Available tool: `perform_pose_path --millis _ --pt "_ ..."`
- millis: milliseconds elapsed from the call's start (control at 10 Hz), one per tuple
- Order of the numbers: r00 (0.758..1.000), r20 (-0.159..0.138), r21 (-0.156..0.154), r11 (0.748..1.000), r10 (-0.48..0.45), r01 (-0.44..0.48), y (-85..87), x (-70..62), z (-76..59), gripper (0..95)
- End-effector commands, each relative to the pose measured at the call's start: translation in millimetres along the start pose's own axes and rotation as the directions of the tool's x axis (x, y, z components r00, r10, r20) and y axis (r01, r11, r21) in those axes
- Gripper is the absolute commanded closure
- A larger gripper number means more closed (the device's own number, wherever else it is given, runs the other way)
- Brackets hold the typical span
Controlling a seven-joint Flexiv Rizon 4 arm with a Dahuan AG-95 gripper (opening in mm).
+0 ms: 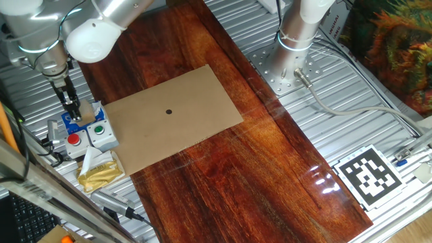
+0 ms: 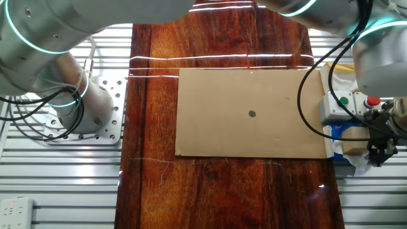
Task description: Grab the block and place it at the designated location
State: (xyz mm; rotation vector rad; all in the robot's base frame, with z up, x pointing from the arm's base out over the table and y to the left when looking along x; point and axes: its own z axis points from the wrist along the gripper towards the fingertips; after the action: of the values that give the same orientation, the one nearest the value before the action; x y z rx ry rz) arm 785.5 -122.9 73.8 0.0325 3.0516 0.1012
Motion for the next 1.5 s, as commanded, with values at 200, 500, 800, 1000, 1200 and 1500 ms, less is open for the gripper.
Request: perform_pose_path --millis 200,500,800,1000,1200,1500 --pt "1.0 -0.001 0.002 1.0 -0.008 0.008 -0.3 0.1 0.0 76.0" --pt "1.0 -0.001 0.001 1.0 -0.012 0.012 -0.3 0.1 0.0 76.0" --pt "1.0 -0.001 0.001 1.0 -0.012 0.012 -0.3 0.1 0.0 76.0" --pt "1.0 -0.001 0.001 1.0 -0.012 0.012 -0.3 0.1 0.0 76.0" --pt "1.0 -0.001 0.001 1.0 -0.012 0.012 -0.3 0.1 0.0 76.0" --pt "1.0 -0.001 0.001 1.0 -0.012 0.012 -0.3 0.1 0.0 76.0"
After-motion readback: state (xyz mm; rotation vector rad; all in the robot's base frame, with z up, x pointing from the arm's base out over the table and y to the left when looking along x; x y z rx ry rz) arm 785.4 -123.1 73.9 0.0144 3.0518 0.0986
